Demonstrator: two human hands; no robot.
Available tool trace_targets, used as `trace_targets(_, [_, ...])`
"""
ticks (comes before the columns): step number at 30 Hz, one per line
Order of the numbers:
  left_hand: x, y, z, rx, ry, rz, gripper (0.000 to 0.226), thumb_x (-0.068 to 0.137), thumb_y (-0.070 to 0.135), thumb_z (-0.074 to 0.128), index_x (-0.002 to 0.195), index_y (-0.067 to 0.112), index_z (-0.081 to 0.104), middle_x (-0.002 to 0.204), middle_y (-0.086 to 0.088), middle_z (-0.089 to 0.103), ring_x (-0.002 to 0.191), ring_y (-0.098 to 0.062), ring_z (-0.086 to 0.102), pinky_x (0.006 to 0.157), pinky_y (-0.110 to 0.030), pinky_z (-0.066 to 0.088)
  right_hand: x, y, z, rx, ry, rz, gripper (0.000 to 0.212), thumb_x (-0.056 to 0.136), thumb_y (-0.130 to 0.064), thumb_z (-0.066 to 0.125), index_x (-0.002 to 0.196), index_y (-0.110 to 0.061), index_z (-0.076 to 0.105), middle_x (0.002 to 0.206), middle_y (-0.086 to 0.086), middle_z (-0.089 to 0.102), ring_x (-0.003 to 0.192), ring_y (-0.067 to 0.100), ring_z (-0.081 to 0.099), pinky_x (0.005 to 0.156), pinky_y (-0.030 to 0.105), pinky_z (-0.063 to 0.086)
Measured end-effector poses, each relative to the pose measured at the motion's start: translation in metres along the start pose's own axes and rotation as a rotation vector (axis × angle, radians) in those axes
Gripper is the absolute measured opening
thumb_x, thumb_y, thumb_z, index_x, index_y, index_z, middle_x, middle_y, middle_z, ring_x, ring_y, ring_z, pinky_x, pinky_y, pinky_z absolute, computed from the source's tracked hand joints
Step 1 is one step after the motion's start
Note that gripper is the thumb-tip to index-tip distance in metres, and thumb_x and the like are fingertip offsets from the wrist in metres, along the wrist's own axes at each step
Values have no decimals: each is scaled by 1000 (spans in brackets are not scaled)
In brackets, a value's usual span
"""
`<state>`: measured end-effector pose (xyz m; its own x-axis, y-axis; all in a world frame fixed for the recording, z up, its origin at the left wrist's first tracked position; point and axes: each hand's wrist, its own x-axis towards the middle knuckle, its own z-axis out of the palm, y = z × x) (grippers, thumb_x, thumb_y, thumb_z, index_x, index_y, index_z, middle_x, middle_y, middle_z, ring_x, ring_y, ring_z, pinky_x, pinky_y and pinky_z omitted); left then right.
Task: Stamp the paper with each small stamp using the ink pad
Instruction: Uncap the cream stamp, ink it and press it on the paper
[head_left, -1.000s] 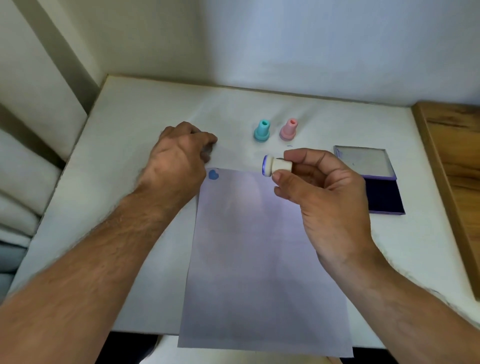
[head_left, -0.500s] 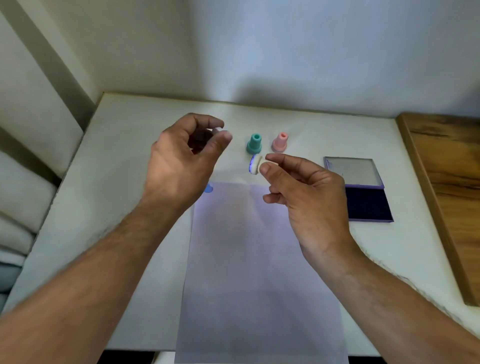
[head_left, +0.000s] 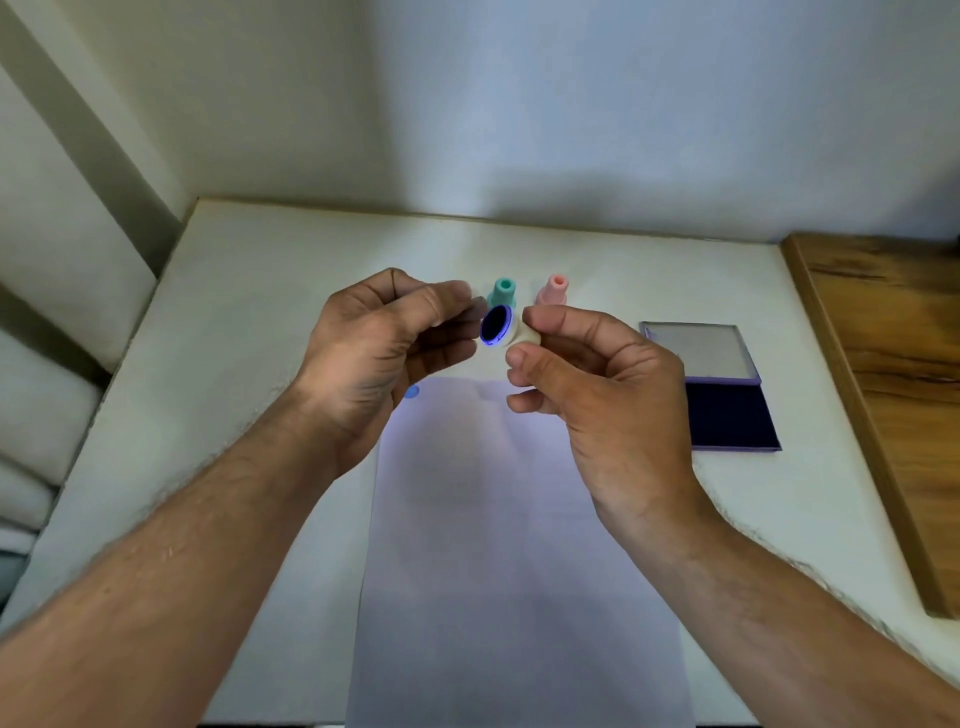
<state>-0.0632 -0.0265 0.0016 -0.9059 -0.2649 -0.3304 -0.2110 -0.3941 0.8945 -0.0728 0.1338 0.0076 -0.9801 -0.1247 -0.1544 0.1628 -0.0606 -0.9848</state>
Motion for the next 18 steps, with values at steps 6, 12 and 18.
trace_targets(6, [-2,-2,1,44,-76,-32,11,87,8,62,94,9,69,84,-9,72,79,-21,68,80,-35,58,1,1,-1,-47,0,-18,26,78,2,75,91,-20,75,93,4,77,71,11,72,56,26,57])
trace_targets(12, [-2,-3,-1,70,-144,-55,25,92,10,57,114,11,69,89,-6,74,85,-19,69,86,-34,57,0,2,-1,-99,26,-28,25,79,-2,76,93,-23,74,101,3,75,71,10,71,55,27,57])
trace_targets(18, [-2,-7,-2,183,-224,-36,28,92,13,57,118,13,68,109,-6,73,104,-19,69,93,-36,53,1,3,-3,-220,85,-35,25,80,-11,78,99,-26,74,94,-11,75,69,16,68,49,24,56])
